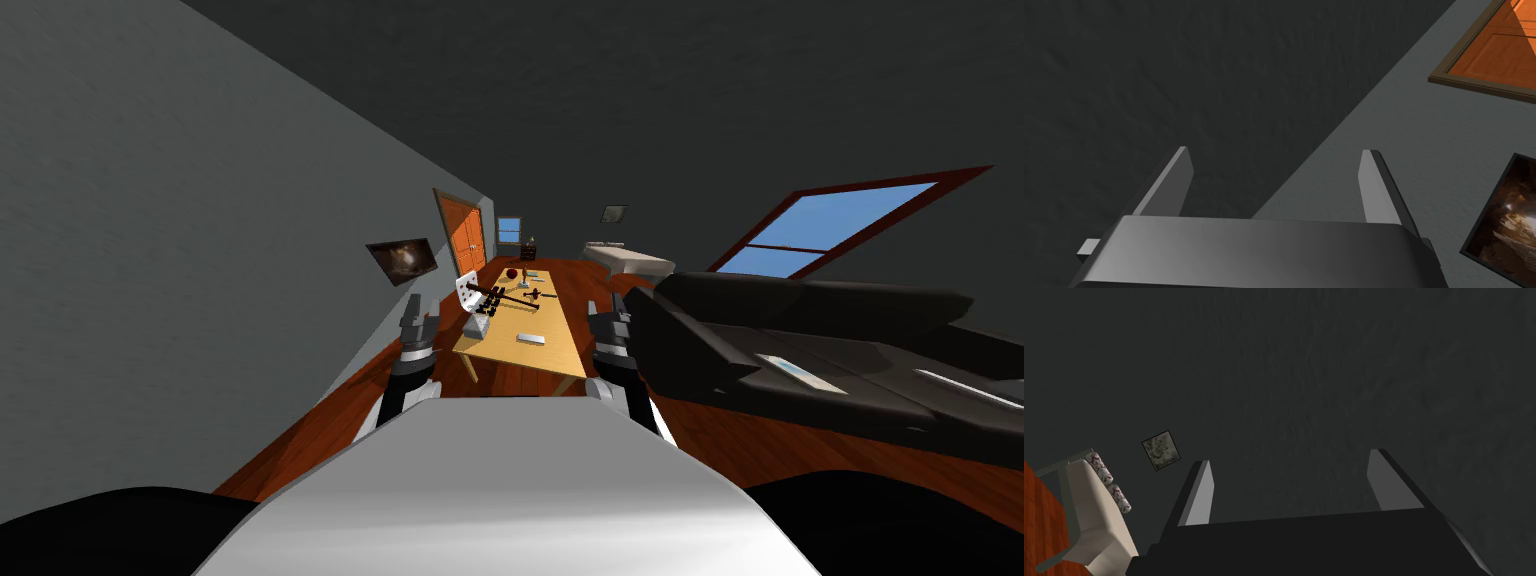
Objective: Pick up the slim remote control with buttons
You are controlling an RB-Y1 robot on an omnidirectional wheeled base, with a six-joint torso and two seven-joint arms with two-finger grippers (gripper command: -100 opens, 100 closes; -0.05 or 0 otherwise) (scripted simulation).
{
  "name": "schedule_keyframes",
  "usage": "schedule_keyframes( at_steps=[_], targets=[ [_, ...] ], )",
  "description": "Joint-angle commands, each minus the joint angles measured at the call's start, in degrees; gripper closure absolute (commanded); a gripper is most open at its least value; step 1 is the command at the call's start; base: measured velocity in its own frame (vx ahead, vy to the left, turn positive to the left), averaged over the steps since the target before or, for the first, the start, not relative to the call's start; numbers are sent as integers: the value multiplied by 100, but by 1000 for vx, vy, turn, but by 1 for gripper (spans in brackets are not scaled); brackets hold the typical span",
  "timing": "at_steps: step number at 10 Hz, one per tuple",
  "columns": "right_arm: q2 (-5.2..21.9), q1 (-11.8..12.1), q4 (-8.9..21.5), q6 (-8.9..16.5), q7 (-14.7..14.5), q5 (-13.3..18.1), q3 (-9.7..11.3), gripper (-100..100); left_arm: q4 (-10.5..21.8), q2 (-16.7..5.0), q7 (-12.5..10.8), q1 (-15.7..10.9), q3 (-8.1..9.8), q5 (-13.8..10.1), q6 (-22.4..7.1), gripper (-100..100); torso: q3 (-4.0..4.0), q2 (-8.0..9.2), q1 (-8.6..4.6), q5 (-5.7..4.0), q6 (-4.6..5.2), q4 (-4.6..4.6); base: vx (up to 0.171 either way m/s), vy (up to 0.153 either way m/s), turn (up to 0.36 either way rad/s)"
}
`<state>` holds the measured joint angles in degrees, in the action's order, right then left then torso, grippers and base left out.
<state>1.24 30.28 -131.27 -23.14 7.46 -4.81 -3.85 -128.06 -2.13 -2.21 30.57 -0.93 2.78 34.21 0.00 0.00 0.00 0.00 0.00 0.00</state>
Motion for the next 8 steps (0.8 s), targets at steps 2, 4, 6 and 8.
schedule_keyframes(
  at_steps=[2,4,6,8],
  targets=[
    [300,-13,144,0,6,123,23,-100,0,0,0,0,0,0,0,0,3,5,6,1,-1,1,-29,30,62],
    [633,-34,357,-1,14,307,58,-100,0,1,0,-1,-1,0,0,0,9,16,16,4,-1,3,-48,57,90],
    [842,-47,496,-1,19,426,80,-100,0,1,0,-1,-1,0,0,0,10,18,28,6,-2,4,-46,66,87],
    [1218,-81,830,-5,31,713,133,-100,0,0,0,-1,-1,0,0,0,12,21,16,4,-1,4,-61,59,126]
  ],
)
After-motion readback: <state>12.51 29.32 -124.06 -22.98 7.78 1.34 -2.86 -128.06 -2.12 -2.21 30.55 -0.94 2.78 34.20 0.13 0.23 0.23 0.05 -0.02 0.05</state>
